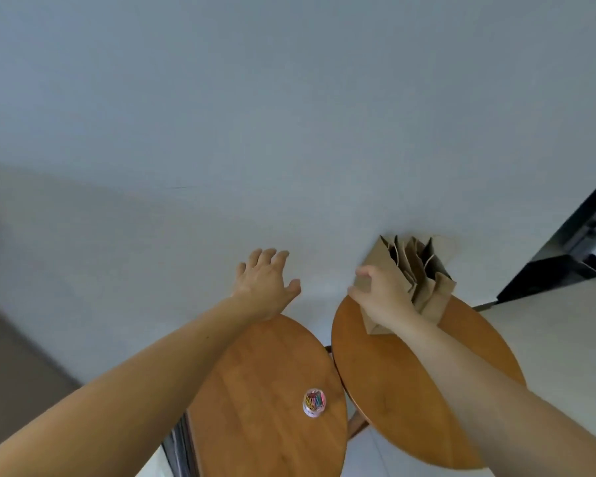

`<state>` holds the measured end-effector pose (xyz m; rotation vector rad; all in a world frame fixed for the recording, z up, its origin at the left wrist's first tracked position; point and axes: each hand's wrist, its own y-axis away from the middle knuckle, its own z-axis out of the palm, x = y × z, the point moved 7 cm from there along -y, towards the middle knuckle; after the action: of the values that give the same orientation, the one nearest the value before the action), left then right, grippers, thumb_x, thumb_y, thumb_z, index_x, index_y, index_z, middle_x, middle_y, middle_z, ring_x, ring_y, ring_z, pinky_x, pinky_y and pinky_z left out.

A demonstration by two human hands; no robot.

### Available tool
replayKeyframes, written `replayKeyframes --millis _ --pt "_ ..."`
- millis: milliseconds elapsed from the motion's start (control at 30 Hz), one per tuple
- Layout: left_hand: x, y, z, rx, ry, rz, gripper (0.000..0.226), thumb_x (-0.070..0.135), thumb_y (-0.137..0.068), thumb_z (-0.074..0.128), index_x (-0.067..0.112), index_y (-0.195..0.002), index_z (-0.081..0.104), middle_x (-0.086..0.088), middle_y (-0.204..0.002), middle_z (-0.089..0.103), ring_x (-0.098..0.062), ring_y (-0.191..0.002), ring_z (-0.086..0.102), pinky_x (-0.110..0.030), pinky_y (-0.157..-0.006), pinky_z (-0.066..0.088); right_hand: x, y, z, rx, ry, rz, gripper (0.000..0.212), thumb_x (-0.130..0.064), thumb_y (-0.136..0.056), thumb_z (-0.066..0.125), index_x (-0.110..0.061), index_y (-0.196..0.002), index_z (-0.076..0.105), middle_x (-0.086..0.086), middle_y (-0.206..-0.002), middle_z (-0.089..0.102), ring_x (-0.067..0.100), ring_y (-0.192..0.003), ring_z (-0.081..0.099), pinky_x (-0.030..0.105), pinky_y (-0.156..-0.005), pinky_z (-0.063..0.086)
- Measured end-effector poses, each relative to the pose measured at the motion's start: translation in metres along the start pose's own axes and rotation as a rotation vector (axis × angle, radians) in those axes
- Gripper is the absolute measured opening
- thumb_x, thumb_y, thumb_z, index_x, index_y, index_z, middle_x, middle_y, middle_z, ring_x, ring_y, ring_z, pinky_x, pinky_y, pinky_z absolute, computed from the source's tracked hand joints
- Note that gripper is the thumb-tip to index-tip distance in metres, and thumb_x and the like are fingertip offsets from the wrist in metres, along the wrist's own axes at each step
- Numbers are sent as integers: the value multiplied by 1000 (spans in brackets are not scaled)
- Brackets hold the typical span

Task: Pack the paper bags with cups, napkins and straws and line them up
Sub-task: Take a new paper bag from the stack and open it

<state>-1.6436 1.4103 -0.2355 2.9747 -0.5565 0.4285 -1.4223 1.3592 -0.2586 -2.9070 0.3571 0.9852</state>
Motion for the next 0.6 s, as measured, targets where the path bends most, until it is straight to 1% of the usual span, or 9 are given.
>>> replayKeyframes --millis 33,133,167,267,367,400,467,567,600 --pt "11 -7 9 -13 12 21 67 51 -98 40 23 -156 18 -2 -162 19 -25 -151 7 -46 -120 15 17 0 -6 26 18 41 50 -39 -95 59 -21 -140 48 -3 -139 52 15 -121 51 26 -88 39" --pt "39 -25 35 -68 16 45 66 51 -98 41 24 -155 21 -1 -162 23 -24 -150 11 -45 -120 18 63 -8 -22 78 61 158 50 -39 -96 57 -17 -141 49 -1 -141 53 19 -126 52 34 -98 45" --pt "45 -31 45 -91 27 44 66 50 -98 42 24 -155 21 -1 -161 23 -24 -150 13 -45 -120 19 77 -13 -24 80 67 193 51 -39 -96 56 -15 -141 49 1 -140 54 20 -124 53 36 -99 47" --pt "59 -45 70 -148 53 37 66 49 -98 43 24 -155 21 0 -160 25 -22 -149 15 -43 -118 21 118 -37 -26 65 93 256 49 -38 -97 54 -9 -137 51 6 -124 62 24 -107 61 36 -84 50" --pt "66 -63 89 -187 65 -15 65 47 -98 44 23 -155 22 0 -160 25 -21 -148 17 -43 -117 23 154 -71 -27 45 120 286 33 -36 -98 52 -7 -110 59 7 -86 64 27 -81 64 37 -66 50" --pt "67 -67 95 -201 63 -40 65 46 -98 44 23 -155 23 -1 -160 26 -22 -148 18 -43 -117 23 166 -83 -26 39 125 304 32 -36 -98 51 -5 -103 57 7 -79 62 25 -73 63 34 -58 46" --pt "68 -74 108 -236 54 -92 65 46 -98 44 23 -155 23 -1 -160 26 -22 -148 18 -43 -117 24 190 -105 -21 32 130 332 32 -35 -99 51 -3 -100 53 6 -77 61 18 -63 59 28 -48 38" --pt "68 -82 126 -271 52 -166 66 46 -98 44 23 -155 23 0 -160 25 -22 -148 18 -43 -117 25 215 -134 -11 2 123 347 35 -35 -99 53 -1 -104 55 8 -85 59 15 -61 52 27 -46 33" --pt "69 -83 131 -282 56 -183 66 47 -98 44 23 -155 23 0 -160 25 -22 -148 18 -42 -117 25 222 -141 -8 -13 124 358 35 -36 -99 53 -2 -105 54 7 -83 58 15 -60 51 27 -46 32"
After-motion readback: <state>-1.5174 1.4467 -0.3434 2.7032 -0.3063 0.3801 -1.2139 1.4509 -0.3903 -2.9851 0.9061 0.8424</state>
